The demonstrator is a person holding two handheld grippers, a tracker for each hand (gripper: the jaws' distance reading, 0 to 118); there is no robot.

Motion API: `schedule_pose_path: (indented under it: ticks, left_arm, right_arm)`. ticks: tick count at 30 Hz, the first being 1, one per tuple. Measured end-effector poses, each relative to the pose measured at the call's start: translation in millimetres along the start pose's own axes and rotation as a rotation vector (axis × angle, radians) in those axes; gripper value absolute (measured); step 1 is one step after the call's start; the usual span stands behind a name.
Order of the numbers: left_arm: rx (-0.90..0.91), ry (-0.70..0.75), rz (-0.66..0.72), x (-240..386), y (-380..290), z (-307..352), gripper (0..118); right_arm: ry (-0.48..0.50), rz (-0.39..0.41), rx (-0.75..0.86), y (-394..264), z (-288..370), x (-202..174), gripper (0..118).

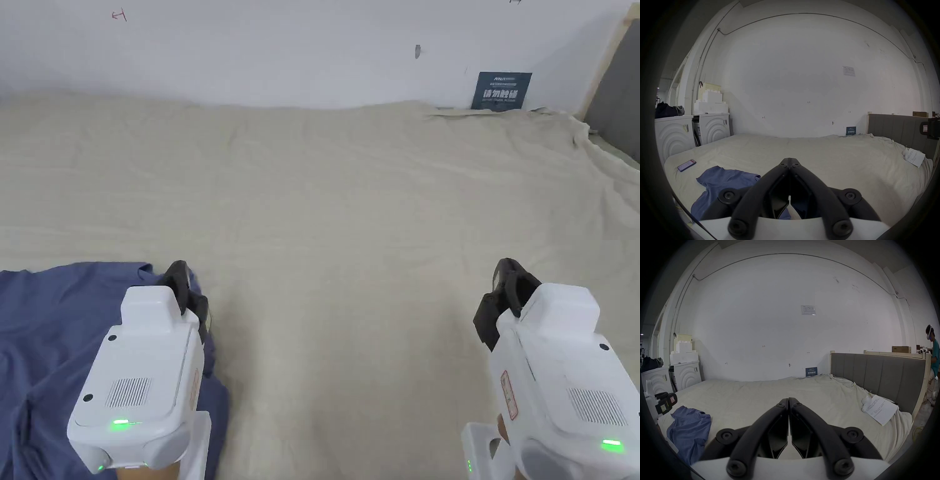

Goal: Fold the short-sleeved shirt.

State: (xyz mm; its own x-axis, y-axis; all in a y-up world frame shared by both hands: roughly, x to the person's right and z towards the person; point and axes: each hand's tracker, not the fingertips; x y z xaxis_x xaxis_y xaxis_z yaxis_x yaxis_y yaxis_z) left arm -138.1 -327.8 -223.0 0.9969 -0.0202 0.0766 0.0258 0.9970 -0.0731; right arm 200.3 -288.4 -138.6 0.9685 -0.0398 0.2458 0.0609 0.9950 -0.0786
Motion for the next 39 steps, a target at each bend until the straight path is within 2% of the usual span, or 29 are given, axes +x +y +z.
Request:
schedule_pose_path:
  ticks: [3,5,6,8,13,15,16,17,19,20,23,25,27,29,31,33,39]
  left_arm:
    - [-0.002,-0.002,0.007,-0.8,1.4,-0.7,0]
    - [-0.013,-0.011,0.083,-4.0,4.4,-2.3,0]
    - [-0.026,-0.027,0.162,-8.0,7.1,-3.8,0]
    - [-0.046,-0.094,0.406,-21.1,11.5,-6.8,0]
    - [-0.042,-0.327,1.179,-60.4,-2.1,-13.6,0]
    - [-0.027,-0.387,1.381,-66.3,-13.8,-14.3,0]
    - [-0.029,-0.391,1.436,-67.8,-17.7,-14.2,0]
    - [-0.026,-0.370,1.438,-68.4,-18.8,-13.0,0]
    - [-0.029,-0.323,1.359,-66.5,-14.2,-10.1,0]
    - [-0.034,-0.301,1.238,-66.1,-8.1,-9.3,0]
    - [-0.019,-0.200,0.816,-51.4,16.5,-3.3,0]
    - [0.013,-0.124,0.482,-34.7,30.3,1.9,0]
    - [0.041,-0.061,0.206,-12.0,37.6,6.7,0]
    - [0.082,-0.038,-0.002,2.3,35.3,9.6,0]
    - [0.098,0.001,-0.139,12.9,27.9,9.6,0]
    - [0.098,-0.004,-0.177,19.2,23.6,10.9,0]
    - [0.078,-0.014,-0.142,15.4,18.0,8.8,0]
  right_arm:
    - [-0.002,0.016,-0.002,1.0,0.1,-0.8,0]
    - [-0.023,0.099,0.005,5.1,1.3,-6.2,0]
    - [-0.034,0.168,0.014,8.0,2.2,-11.5,0]
    - [-0.070,0.325,0.044,12.7,4.2,-22.8,0]
    - [-0.220,0.840,0.223,6.2,9.8,-54.1,0]
    - [-0.256,1.012,0.310,-3.0,11.4,-60.8,0]
    - [-0.259,1.067,0.348,-6.7,13.2,-60.8,0]
    - [-0.247,1.071,0.349,-7.5,13.9,-61.0,0]
    - [-0.226,0.985,0.308,-1.3,14.3,-60.1,0]
    - [-0.213,0.926,0.275,3.2,14.4,-56.6,0]
    - [-0.171,0.677,0.201,16.5,15.7,-47.0,0]
    - [-0.085,0.436,0.121,26.1,13.9,-32.6,0]
    - [-0.034,0.240,0.061,27.7,11.8,-21.1,0]
    - [0.006,0.105,0.027,25.4,8.1,-10.2,0]
    - [0.037,0.032,0.004,22.0,6.2,-4.3,0]
    - [0.040,-0.003,-0.008,19.0,4.4,-1.1,0]
    - [0.021,0.034,-0.008,20.6,6.1,-4.5,0]
